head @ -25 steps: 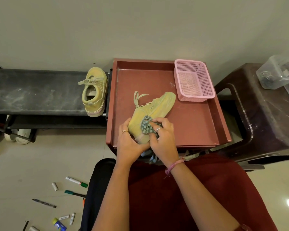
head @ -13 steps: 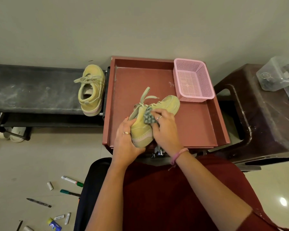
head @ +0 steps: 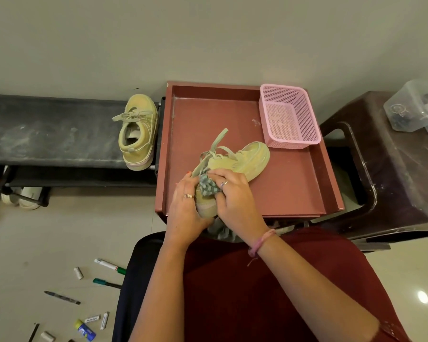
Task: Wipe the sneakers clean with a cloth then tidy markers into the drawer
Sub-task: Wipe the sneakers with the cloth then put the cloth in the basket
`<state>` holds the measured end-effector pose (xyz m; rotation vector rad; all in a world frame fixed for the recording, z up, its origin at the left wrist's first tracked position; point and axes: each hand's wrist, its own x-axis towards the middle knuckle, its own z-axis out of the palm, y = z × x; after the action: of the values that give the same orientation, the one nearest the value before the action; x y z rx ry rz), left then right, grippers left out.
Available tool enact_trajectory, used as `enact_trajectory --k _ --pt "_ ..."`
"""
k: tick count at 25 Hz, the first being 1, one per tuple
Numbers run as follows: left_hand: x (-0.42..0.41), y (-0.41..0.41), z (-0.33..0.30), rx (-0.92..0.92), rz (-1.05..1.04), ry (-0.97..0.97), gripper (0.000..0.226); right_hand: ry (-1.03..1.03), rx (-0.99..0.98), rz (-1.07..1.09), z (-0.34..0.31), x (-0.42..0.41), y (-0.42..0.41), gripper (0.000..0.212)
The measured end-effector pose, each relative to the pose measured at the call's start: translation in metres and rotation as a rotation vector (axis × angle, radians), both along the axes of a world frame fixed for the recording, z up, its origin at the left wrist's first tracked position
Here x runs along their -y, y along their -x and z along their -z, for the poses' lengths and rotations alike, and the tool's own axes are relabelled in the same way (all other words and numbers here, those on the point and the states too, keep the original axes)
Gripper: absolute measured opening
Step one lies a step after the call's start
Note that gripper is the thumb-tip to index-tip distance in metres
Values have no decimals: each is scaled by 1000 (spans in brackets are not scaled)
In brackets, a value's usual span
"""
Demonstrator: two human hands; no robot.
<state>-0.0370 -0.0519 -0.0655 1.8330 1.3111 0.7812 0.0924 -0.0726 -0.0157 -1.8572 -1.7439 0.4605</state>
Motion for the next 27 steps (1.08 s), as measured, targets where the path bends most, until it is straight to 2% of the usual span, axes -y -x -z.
enact_trajectory --k 4,6,9,11,15,18,21,24,27 --pt "2 -1 -1 -7 29 -18 95 -25 43 243 17 -21 -33 40" --pt "0 -2 -2 9 25 3 98 14 37 321 13 -33 -24 41" --pt "-1 2 -2 59 -39 67 97 -23 25 132 6 -24 12 42" --pt "-1 5 -2 68 -68 67 96 -93 89 47 12 -9 10 43" --pt "0 6 -4 26 -33 80 98 -27 188 235 30 -31 -48 43" --pt "-2 5 -4 23 -46 96 99 16 171 346 25 -58 -61 48" --pt "-5 8 -3 37 -73 108 101 28 94 227 26 -34 -20 50" --pt "-6 11 -1 32 -73 117 101 -94 104 78 43 10 -3 60" --pt "-4 11 -3 55 -77 139 99 -109 128 204 54 -9 -45 56"
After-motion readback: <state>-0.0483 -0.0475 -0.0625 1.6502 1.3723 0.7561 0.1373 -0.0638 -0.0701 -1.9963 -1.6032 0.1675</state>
